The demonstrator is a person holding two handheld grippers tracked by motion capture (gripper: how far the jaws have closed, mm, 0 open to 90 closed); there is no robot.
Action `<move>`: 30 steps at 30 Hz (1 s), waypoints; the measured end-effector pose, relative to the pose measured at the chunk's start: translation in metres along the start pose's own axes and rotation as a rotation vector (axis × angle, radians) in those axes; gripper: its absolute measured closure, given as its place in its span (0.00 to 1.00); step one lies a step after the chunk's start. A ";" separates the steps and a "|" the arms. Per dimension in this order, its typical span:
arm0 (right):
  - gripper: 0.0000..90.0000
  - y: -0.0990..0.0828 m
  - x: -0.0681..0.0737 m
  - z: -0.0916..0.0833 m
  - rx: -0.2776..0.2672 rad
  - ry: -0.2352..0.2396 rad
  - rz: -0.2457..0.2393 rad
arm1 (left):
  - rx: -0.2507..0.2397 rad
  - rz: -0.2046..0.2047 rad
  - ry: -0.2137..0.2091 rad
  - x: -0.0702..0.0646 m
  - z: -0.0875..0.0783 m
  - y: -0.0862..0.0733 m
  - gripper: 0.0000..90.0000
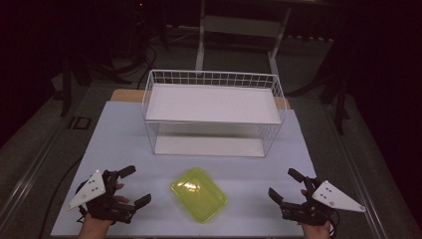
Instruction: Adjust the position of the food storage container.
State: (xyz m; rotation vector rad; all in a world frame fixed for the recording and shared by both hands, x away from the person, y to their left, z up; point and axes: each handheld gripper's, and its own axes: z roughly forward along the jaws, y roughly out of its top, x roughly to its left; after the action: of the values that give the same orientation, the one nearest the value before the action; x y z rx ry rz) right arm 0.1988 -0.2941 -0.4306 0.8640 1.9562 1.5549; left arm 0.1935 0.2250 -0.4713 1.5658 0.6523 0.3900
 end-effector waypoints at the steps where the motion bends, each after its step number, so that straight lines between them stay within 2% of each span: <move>1: 0.14 0.000 0.000 0.000 0.001 0.001 -0.002 | 0.000 -0.003 -0.002 -0.001 0.001 0.001 0.00; 4: 0.14 -0.001 -0.001 0.001 0.004 0.002 0.001 | 0.000 0.002 0.003 -0.003 0.001 0.003 0.00; 6: 0.14 -0.001 -0.004 0.002 0.009 0.006 0.015 | -0.007 0.008 -0.010 -0.008 0.001 0.009 0.00; 11: 0.14 -0.001 -0.003 0.001 0.005 0.011 0.019 | 0.001 -0.030 -0.044 -0.015 0.002 0.015 0.00; 12: 0.14 0.000 -0.003 0.001 0.005 0.011 0.017 | 0.034 -0.014 -0.038 -0.017 0.004 0.016 0.00; 13: 0.14 0.000 -0.003 0.001 0.001 0.011 0.022 | 0.047 -0.009 -0.041 -0.019 0.005 0.016 0.00; 17: 0.14 0.003 0.000 0.001 -0.006 0.013 0.013 | 0.123 -0.009 -0.108 -0.026 0.016 0.015 0.00; 20: 0.14 0.004 0.001 0.001 -0.009 0.018 0.015 | 0.215 0.025 -0.155 -0.035 0.028 0.008 0.00; 23: 0.14 0.004 0.001 0.003 -0.008 0.023 0.019 | 0.273 0.037 -0.180 -0.040 0.036 0.002 0.10; 24: 0.14 0.004 0.001 0.004 -0.006 0.027 0.024 | 0.282 0.045 -0.190 -0.040 0.037 -0.001 0.21; 25: 0.14 0.004 0.000 0.004 -0.002 0.033 0.027 | 0.301 0.054 -0.195 -0.041 0.040 -0.003 0.27; 26: 0.14 0.004 0.000 0.005 -0.001 0.035 0.028 | 0.320 0.063 -0.217 -0.042 0.042 -0.006 0.35; 27: 0.14 0.003 0.000 0.005 0.001 0.039 0.032 | 0.333 0.073 -0.215 -0.044 0.044 -0.008 0.43; 29: 0.14 0.003 -0.001 0.005 0.005 0.045 0.034 | 0.354 0.088 -0.243 -0.045 0.048 -0.013 0.59; 30: 0.14 0.003 -0.001 0.005 0.004 0.045 0.035 | 0.371 0.117 -0.235 -0.047 0.051 -0.016 0.65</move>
State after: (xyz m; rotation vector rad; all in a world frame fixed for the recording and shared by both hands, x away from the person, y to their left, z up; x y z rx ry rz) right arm 0.2035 -0.2904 -0.4285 0.8761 1.9862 1.6045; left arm 0.1850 0.1564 -0.4864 1.9737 0.4685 0.1714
